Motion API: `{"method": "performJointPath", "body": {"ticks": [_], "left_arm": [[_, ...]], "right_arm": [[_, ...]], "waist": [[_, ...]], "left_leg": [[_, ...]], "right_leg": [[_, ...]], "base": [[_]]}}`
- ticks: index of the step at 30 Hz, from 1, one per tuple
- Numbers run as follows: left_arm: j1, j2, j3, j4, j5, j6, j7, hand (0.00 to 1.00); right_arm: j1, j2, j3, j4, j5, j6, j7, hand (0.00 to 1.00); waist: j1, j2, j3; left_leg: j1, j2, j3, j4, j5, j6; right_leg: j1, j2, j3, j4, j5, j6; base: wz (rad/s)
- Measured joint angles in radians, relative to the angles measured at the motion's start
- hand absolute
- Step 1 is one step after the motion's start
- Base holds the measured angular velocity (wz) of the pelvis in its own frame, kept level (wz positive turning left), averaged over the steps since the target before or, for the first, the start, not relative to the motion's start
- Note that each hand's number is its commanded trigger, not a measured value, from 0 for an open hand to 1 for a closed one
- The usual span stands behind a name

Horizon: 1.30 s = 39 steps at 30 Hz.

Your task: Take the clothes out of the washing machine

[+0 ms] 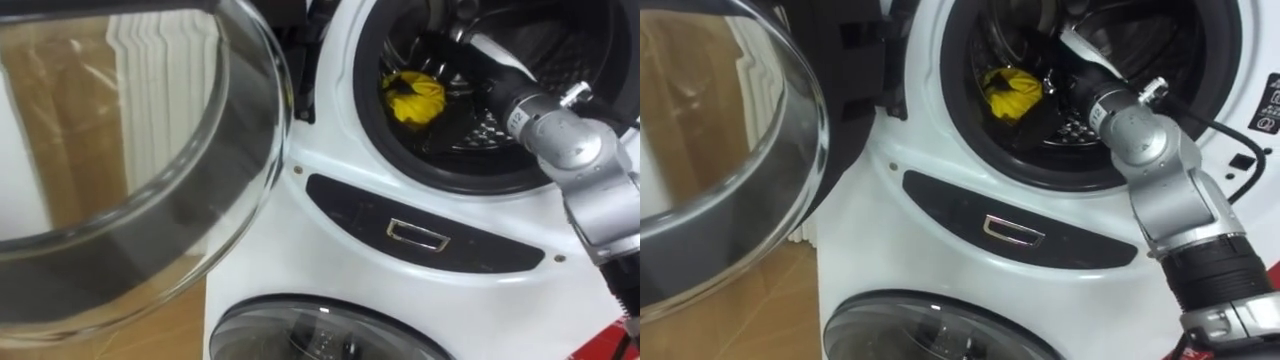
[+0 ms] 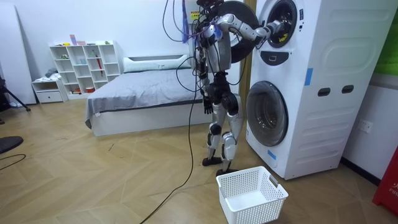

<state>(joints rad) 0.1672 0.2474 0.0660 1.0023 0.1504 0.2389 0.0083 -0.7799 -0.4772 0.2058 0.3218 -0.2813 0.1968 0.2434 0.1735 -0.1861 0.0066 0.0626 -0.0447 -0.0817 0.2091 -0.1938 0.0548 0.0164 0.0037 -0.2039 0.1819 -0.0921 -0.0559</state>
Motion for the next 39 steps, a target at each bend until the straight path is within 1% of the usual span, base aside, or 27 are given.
{"method": "performJointPath", "body": {"ticks": [3, 4, 5, 7, 13, 16, 19, 21, 22, 24, 26, 29, 39], "left_arm": [[-0.001, 0.0, -0.001, 0.001, -0.003, -0.03, 0.0, 0.0], [-0.001, 0.0, -0.001, 0.001, -0.003, -0.034, 0.001, 0.0], [-0.003, 0.0, -0.001, 0.001, -0.003, -0.041, 0.001, 0.0], [-0.005, 0.0, -0.001, 0.001, -0.003, -0.047, 0.002, 0.0], [-0.013, -0.004, -0.001, 0.001, -0.002, -0.047, -0.001, 0.0], [-0.022, 0.0, -0.003, -0.001, -0.003, -0.047, 0.0, 0.0], [-0.022, 0.007, -0.013, -0.001, -0.003, -0.046, -0.001, 0.0], [-0.022, 0.009, -0.013, 0.0, -0.002, -0.046, -0.006, 0.0], [-0.022, 0.008, -0.013, 0.001, -0.002, -0.047, -0.01, 0.0], [-0.022, 0.009, -0.013, 0.013, -0.003, -0.048, -0.02, 0.0], [-0.022, 0.009, -0.013, 0.024, -0.003, -0.048, -0.02, 0.0], [-0.023, 0.009, -0.013, 0.031, -0.002, -0.048, -0.02, 0.0], [-0.028, 0.009, -0.013, 0.039, -0.002, -0.048, -0.04, 0.0]], "right_arm": [[0.029, 0.0, 0.001, -0.079, -0.044, -0.001, 0.0, 0.0], [0.033, 0.0, 0.001, -0.091, -0.047, -0.001, 0.0, 0.59], [0.041, 0.0, 0.001, -0.112, -0.05, -0.001, 0.0, 1.0], [0.047, 0.0, 0.004, -0.135, -0.049, -0.002, 0.0, 1.0], [0.084, 0.0, 0.015, -0.179, -0.067, -0.002, 0.038, 1.0], [0.08, -0.001, 0.018, -0.143, -0.068, -0.003, 0.022, 1.0], [0.055, -0.005, 0.017, -0.09, -0.064, -0.005, 0.011, 1.0], [0.039, -0.008, 0.01, -0.064, -0.065, -0.008, 0.012, 1.0], [0.038, -0.01, 0.008, -0.062, -0.066, -0.01, 0.014, 1.0], [0.038, -0.028, 0.009, -0.061, -0.065, -0.026, 0.021, 1.0], [0.038, -0.034, 0.009, -0.059, -0.061, -0.034, 0.021, 1.0], [0.038, -0.037, 0.01, -0.055, -0.039, -0.034, 0.021, 1.0], [0.038, -0.037, 0.01, -0.057, -0.037, -0.035, 0.024, 1.0]], "waist": [[-0.001, 0.0, -0.0001], [-0.002, 0.0, -0.0001], [-0.001, 0.0, -0.0001], [0.0, 0.001, -0.0002], [-0.002, 0.005, 0.0016], [0.005, 0.005, 0.0017], [0.017, 0.005, 0.0016], [0.021, 0.004, 0.0014], [0.023, 0.004, 0.0014], [0.025, 0.004, 0.0011], [0.026, 0.004, 0.0012], [0.026, 0.004, 0.0013], [0.025, 0.007, 0.0037]], "left_leg": [[0.003, 0.003, 0.003, -0.008, 0.002, -0.002], [0.003, 0.003, 0.003, -0.009, 0.002, -0.002], [0.003, 0.005, 0.005, -0.012, 0.002, -0.002], [0.005, 0.014, 0.012, -0.017, 0.001, -0.003], [0.012, 0.017, 0.02, -0.023, -0.002, -0.008], [0.012, 0.017, 0.021, -0.023, -0.002, -0.01], [0.012, 0.019, 0.02, -0.024, -0.002, -0.012], [0.012, 0.019, 0.011, -0.026, -0.003, -0.012], [0.012, 0.019, 0.01, -0.026, -0.003, -0.012], [0.013, 0.018, 0.006, -0.027, -0.003, -0.012], [0.015, 0.019, 0.007, -0.03, -0.003, -0.011], [0.017, 0.025, 0.008, -0.039, -0.004, -0.01], [0.018, 0.028, 0.007, -0.039, -0.006, -0.012]], "right_leg": [[0.0, 0.002, 0.005, -0.003, 0.0, 0.0], [0.0, 0.002, 0.005, -0.005, 0.0, -0.001], [0.001, 0.004, 0.006, -0.01, 0.002, -0.002], [0.001, 0.005, 0.006, -0.012, 0.002, -0.003], [0.001, 0.011, 0.006, -0.013, 0.003, -0.008], [0.001, 0.012, 0.007, -0.013, 0.0, -0.012], [0.001, 0.015, 0.007, -0.013, -0.001, -0.015], [0.002, 0.015, 0.002, -0.014, -0.003, -0.014], [0.002, 0.015, 0.002, -0.014, -0.004, -0.014], [0.003, 0.016, -0.002, -0.015, -0.005, -0.012], [0.003, 0.016, -0.002, -0.015, -0.006, -0.012], [0.004, 0.016, -0.003, -0.014, -0.006, -0.012], [0.005, 0.016, -0.01, -0.014, -0.006, -0.012]], "base": [[-0.04], [0.0], [-0.05], [-0.07], [-0.06], [0.0], [0.02], [0.09], [0.09], [0.05], [0.0], [-0.01], [0.0]]}}
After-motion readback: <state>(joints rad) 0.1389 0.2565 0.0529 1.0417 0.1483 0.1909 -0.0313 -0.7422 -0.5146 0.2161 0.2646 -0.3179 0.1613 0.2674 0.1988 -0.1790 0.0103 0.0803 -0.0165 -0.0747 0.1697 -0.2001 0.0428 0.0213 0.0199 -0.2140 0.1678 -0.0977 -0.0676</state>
